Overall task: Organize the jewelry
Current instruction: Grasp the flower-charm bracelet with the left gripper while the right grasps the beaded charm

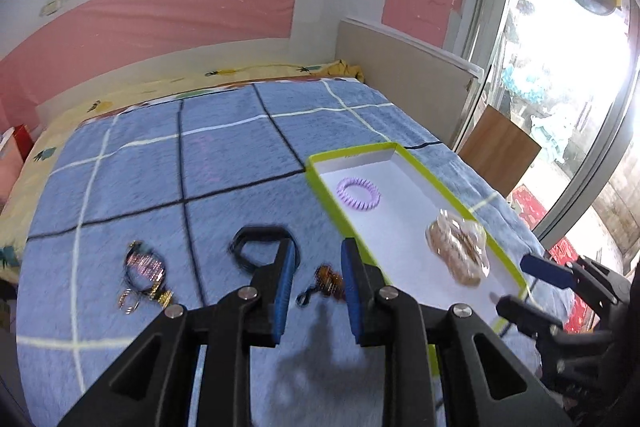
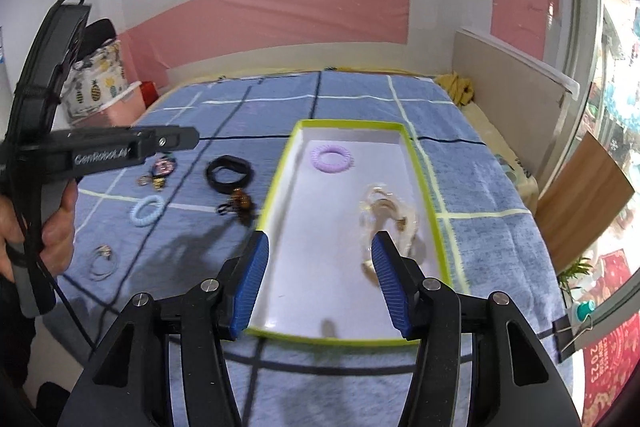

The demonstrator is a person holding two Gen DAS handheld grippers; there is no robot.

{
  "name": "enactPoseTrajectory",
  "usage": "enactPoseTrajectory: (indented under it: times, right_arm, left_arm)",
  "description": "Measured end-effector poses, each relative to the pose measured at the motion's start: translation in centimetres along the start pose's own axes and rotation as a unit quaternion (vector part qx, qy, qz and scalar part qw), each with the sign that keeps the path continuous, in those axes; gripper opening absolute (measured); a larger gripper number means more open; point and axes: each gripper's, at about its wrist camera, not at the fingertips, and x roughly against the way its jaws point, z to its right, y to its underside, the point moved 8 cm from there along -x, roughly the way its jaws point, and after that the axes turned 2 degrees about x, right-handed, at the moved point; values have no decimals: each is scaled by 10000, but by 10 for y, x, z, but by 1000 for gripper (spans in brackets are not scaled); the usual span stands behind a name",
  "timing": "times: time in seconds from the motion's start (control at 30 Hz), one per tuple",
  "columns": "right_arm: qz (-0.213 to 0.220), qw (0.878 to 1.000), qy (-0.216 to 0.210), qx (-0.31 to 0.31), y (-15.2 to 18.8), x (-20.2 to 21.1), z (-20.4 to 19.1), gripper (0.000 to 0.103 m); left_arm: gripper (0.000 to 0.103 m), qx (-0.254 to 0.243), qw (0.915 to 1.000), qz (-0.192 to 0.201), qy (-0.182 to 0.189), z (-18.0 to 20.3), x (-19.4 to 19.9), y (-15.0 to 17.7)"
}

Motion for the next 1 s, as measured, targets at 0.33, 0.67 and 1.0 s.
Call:
enactPoseTrajectory:
  times: [0.33,0.67,1.0]
  right_arm:
    - [97,9988,-376,284,13,9,-40,54]
    - [116,9967,-635,500,24,15,-70,54]
    - [-89,9949,-839,556,25,-3,-84,54]
  left_arm:
    - [25,331,9985,189,-395,-43,49,54]
    - [25,654,9951,221,-703,-73,81,100]
    - [25,719,9951,19,-676,-82,76,126]
